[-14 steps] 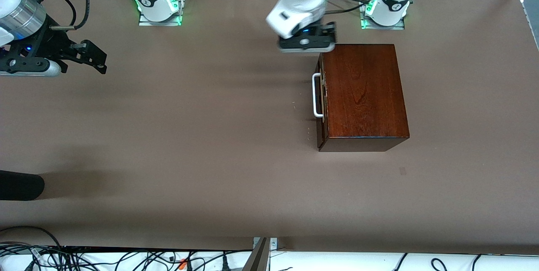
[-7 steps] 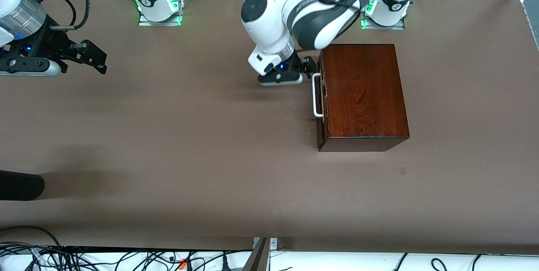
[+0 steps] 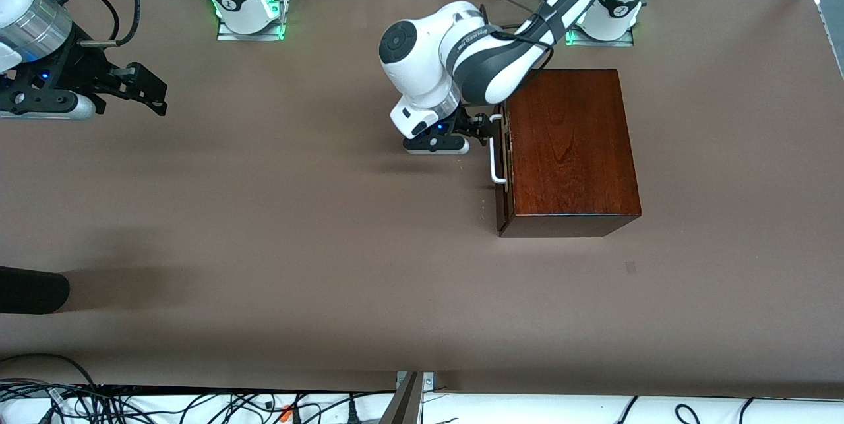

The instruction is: Open drawer, take yellow block, close drawer

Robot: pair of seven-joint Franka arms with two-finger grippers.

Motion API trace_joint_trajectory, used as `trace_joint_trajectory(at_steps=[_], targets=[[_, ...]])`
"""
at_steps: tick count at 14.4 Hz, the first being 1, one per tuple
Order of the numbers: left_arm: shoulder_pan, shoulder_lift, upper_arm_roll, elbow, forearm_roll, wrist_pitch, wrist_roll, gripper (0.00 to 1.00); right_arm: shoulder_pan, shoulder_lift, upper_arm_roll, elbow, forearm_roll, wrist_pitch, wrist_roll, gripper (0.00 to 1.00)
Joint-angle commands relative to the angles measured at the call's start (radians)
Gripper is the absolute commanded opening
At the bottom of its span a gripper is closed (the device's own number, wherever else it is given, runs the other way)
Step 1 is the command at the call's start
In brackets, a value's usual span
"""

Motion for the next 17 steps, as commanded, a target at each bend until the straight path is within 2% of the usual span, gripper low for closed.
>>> trace_joint_trajectory(at_steps=[1, 8, 17], targets=[[0.019, -0.002, -0.005, -0.025, 0.026, 0.003, 0.052, 1.0, -0.005, 0.005, 0.001, 0.018, 0.018, -0.011, 0.008, 1.0], [0.065, -0.037, -0.007, -0.129, 0.054, 0.063, 0.047, 1.0, -0.005, 0.005, 0.001, 0.018, 0.018, -0.011, 0.008, 1.0], [0.064, -0.022, -0.005, -0.149, 0.054, 0.101, -0.03, 1.0, -0.005, 0.005, 0.001, 0.018, 0.018, -0.011, 0.008, 1.0]])
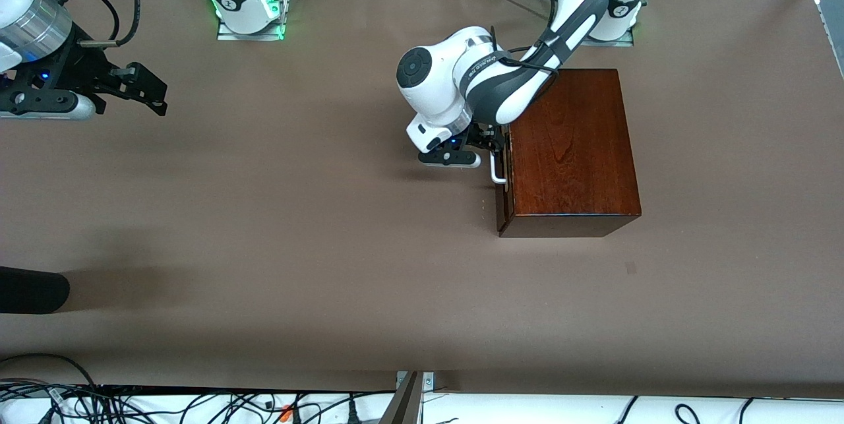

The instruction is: Open drawer, take yellow block, close drawer

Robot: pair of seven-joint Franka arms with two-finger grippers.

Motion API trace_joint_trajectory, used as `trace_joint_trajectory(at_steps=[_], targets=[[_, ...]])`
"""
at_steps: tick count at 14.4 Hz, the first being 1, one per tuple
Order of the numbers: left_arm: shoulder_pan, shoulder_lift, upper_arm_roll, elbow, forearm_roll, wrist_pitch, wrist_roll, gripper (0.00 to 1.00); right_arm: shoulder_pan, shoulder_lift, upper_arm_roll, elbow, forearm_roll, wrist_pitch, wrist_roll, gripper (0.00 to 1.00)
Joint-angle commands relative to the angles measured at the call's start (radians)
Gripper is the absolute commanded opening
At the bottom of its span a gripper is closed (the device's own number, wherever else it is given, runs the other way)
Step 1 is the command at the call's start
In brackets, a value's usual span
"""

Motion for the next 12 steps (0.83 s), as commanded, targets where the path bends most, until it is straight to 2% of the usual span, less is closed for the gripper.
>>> trace_joint_trajectory(at_steps=[1, 12], targets=[[0.01, -0.024, -0.006, -0.038, 0.022, 0.021, -0.034, 1.0, -0.005, 0.005, 0.001, 0.018, 0.018, -0.011, 0.008, 1.0], [0.001, -0.009, -0.006, -0.028, 0.022, 0.047, -0.072, 1.0, -0.005, 0.005, 0.001, 0.018, 0.018, -0.011, 0.008, 1.0]])
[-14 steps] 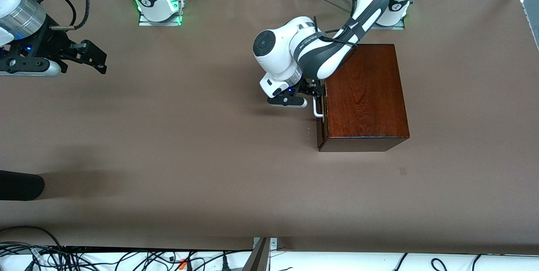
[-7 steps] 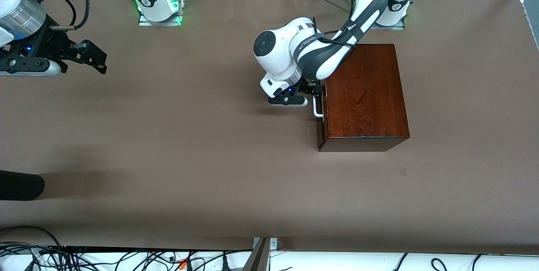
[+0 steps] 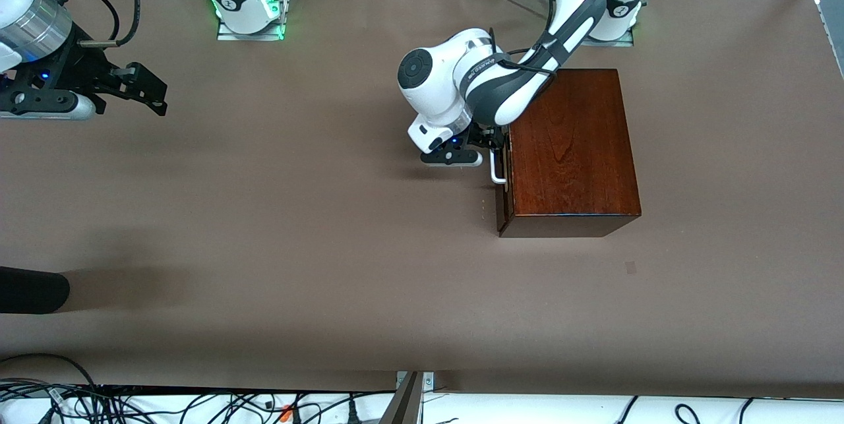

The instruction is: Open drawer, take yellow block, close drawer

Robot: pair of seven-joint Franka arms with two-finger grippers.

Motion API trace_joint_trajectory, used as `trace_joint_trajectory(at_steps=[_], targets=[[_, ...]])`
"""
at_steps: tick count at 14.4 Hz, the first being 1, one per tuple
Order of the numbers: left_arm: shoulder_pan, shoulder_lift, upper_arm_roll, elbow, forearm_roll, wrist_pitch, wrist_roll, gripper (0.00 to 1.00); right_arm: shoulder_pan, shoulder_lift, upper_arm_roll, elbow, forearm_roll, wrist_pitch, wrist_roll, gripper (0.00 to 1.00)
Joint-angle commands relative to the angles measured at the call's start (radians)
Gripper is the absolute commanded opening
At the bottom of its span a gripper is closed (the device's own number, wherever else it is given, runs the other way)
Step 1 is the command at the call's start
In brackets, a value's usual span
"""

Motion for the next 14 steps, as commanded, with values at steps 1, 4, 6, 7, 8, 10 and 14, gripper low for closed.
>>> trace_joint_trajectory(at_steps=[1, 4, 6, 7, 8, 10, 14], targets=[[-0.001, -0.009, -0.007, -0.009, 0.022, 0.041, -0.035, 1.0, -0.005, 0.005, 0.001, 0.018, 0.018, -0.011, 0.008, 1.0], [-0.005, -0.005, -0.007, -0.009, 0.022, 0.055, -0.048, 1.0, -0.005, 0.005, 0.001, 0.018, 0.018, -0.011, 0.008, 1.0], [-0.007, -0.005, -0.009, -0.006, 0.022, 0.057, -0.062, 1.0, -0.005, 0.005, 0.001, 0.018, 0.018, -0.009, 0.008, 1.0], [-0.012, -0.005, -0.009, -0.004, 0.021, 0.066, -0.064, 1.0, -0.005, 0.005, 0.001, 0.018, 0.016, -0.009, 0.008, 1.0], [-0.021, -0.005, -0.009, -0.004, 0.021, 0.078, -0.076, 1.0, -0.005, 0.005, 0.001, 0.018, 0.018, -0.009, 0.008, 1.0], [-0.035, 0.001, -0.009, -0.003, 0.021, 0.094, -0.097, 1.0, -0.005, 0.005, 0.001, 0.018, 0.016, -0.009, 0.008, 1.0], [-0.038, 0.008, -0.009, 0.003, 0.013, 0.097, -0.107, 1.0, -0.005, 0.005, 0.001, 0.018, 0.016, -0.009, 0.008, 1.0]])
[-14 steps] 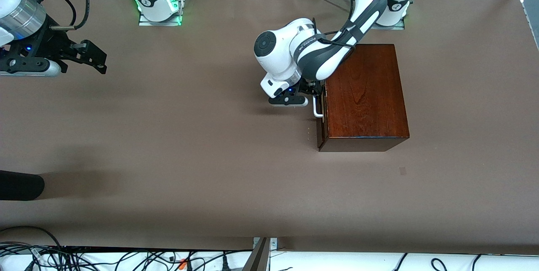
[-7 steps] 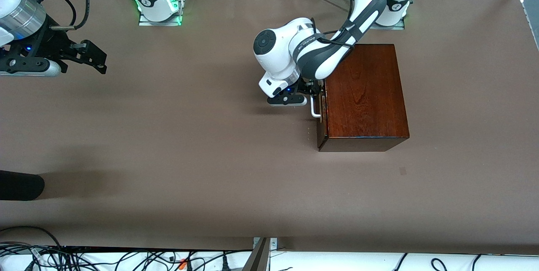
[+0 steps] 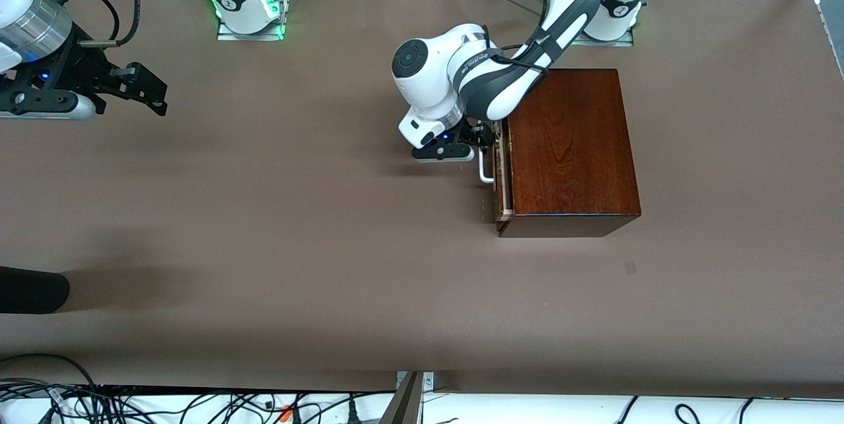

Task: Open drawer, take yellow block, close drawer
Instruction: 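Pull the drawer out of the box with the left gripper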

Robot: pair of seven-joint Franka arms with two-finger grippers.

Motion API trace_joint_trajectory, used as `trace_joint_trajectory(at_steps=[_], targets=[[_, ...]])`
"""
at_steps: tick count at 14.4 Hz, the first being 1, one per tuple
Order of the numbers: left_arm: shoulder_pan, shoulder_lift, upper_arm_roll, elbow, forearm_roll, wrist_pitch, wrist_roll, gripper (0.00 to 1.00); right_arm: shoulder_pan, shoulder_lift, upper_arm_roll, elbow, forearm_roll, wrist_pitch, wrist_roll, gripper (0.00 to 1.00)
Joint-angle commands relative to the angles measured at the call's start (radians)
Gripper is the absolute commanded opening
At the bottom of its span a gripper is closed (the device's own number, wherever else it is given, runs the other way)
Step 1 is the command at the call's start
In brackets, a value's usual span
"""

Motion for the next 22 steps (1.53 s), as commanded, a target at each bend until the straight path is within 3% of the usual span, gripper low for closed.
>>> trace_joint_trajectory(at_steps=[1, 22], targets=[[-0.027, 0.013, -0.006, 0.02, 0.009, 0.028, -0.031, 1.0, -0.005, 0.005, 0.001, 0.018, 0.016, -0.009, 0.008, 1.0], [-0.13, 0.124, -0.008, 0.193, -0.003, 0.028, -0.1, 1.0, -0.005, 0.005, 0.0, 0.018, 0.016, -0.009, 0.008, 1.0]])
